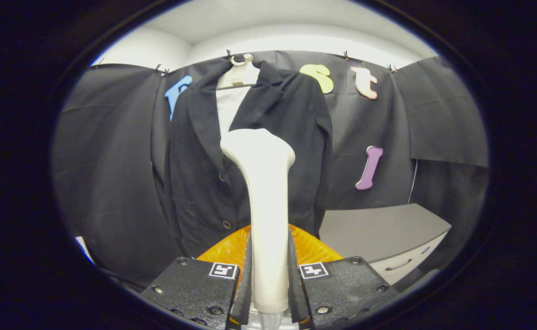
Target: Iron the clothes twice with a garment steamer, once on the left side and once on the right side.
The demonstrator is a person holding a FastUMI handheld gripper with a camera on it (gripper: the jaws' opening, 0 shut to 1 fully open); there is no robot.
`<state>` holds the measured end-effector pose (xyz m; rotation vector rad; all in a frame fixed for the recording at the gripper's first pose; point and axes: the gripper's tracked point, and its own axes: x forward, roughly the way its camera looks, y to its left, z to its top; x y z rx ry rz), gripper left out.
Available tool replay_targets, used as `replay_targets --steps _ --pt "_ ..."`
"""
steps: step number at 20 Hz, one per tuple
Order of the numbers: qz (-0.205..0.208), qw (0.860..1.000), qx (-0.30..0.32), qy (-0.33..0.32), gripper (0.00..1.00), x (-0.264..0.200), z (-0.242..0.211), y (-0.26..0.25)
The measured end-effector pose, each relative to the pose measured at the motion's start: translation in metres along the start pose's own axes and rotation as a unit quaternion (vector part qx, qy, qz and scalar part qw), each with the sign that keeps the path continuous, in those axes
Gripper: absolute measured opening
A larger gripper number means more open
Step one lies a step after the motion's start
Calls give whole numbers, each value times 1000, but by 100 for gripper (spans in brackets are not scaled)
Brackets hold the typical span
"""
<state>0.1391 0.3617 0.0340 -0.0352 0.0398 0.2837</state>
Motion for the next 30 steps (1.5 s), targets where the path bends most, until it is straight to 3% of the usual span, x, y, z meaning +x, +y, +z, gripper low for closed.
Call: replay_targets --steps 9,15,22,30 --pt "22 997 -4 -76 36 11 104 68" --pt "36 994 -19 -102 36 27 138 118" --pt "44 993 -39 -101 36 54 143 158" --pt "41 995 -52 -71 36 72 109 164"
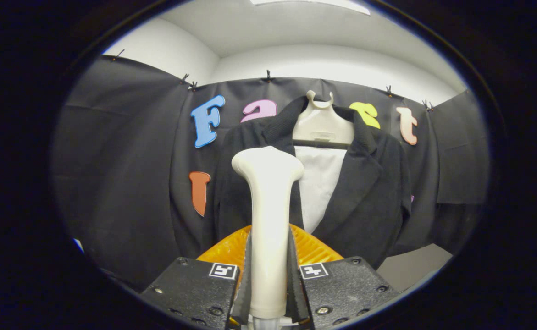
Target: Iron the clothes twice with a garment steamer, once on the left side and once on the right side.
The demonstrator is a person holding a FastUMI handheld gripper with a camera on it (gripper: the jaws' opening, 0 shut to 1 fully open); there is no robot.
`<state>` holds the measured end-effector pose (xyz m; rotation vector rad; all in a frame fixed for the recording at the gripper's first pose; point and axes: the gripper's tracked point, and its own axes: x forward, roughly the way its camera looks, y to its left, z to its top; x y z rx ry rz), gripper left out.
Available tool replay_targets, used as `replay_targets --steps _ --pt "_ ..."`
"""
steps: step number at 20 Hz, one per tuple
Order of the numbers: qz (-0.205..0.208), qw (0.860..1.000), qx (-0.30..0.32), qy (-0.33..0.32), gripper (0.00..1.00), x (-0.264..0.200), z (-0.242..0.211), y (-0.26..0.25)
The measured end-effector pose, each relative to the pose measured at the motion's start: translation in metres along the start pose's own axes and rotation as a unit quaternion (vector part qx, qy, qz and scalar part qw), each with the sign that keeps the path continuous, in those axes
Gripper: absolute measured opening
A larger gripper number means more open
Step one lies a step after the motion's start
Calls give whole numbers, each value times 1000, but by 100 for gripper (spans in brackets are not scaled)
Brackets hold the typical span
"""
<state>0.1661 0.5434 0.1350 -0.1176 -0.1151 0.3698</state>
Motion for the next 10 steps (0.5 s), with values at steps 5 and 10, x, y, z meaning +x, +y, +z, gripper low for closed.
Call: replay_targets --steps 5,10 --pt "-2 1000 -5 15 36 -4 -23 -3" --pt "-6 999 -14 29 36 -9 -45 -5"
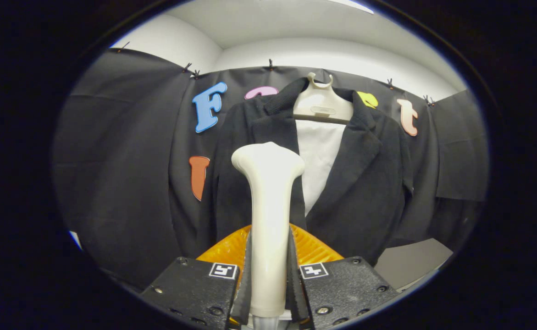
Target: Iron the clothes twice with a garment steamer, once on the left side and once on the right side.
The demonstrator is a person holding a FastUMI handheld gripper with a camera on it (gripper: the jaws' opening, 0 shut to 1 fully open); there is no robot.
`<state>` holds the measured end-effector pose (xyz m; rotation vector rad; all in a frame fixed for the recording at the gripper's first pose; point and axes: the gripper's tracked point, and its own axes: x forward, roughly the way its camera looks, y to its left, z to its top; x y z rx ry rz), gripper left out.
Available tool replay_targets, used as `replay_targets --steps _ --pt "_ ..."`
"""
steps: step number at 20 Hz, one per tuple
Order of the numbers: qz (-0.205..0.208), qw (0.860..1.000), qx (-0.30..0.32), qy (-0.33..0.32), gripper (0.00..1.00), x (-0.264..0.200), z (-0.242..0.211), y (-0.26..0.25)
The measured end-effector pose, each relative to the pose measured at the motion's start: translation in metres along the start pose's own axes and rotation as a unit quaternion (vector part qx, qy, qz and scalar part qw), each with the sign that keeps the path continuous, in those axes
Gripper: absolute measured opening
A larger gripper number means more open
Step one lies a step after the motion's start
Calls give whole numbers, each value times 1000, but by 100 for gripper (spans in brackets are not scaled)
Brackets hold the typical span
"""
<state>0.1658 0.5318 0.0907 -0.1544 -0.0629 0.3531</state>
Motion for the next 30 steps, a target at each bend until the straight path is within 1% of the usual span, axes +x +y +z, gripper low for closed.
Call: replay_targets --steps 17,19,21,30 --pt "6 997 -15 76 36 -23 -95 13" --pt "9 996 -18 87 36 -25 -108 14" --pt "11 994 -13 110 36 -25 -127 15" --pt "10 988 -26 153 36 -32 -182 14"
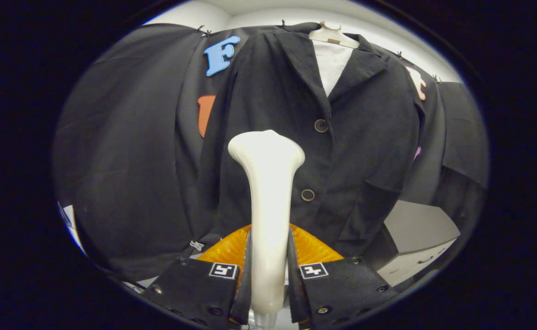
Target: Iron the clothes twice with a garment steamer, once on the left side and once on the right side.
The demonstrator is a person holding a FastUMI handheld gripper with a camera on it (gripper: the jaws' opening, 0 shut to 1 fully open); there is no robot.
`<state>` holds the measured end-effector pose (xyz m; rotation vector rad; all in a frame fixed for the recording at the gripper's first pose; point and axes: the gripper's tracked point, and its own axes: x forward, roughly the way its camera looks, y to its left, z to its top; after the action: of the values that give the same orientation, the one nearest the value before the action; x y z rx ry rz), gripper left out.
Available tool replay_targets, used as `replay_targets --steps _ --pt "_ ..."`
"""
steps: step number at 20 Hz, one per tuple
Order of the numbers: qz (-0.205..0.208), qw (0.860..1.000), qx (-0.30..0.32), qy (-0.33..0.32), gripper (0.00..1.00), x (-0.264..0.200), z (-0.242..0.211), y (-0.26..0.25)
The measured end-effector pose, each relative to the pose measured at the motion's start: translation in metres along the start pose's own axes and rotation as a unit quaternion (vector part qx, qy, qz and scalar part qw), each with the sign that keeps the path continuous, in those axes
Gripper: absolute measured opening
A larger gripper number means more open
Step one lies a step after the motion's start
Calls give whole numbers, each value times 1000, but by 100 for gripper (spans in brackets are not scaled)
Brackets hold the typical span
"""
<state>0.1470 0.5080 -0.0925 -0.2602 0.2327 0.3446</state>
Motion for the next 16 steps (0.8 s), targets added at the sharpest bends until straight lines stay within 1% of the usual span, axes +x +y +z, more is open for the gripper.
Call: replay_targets --steps 7,16 --pt "6 1000 -9 26 36 10 -39 3" --pt "17 996 -18 82 36 20 -107 9"
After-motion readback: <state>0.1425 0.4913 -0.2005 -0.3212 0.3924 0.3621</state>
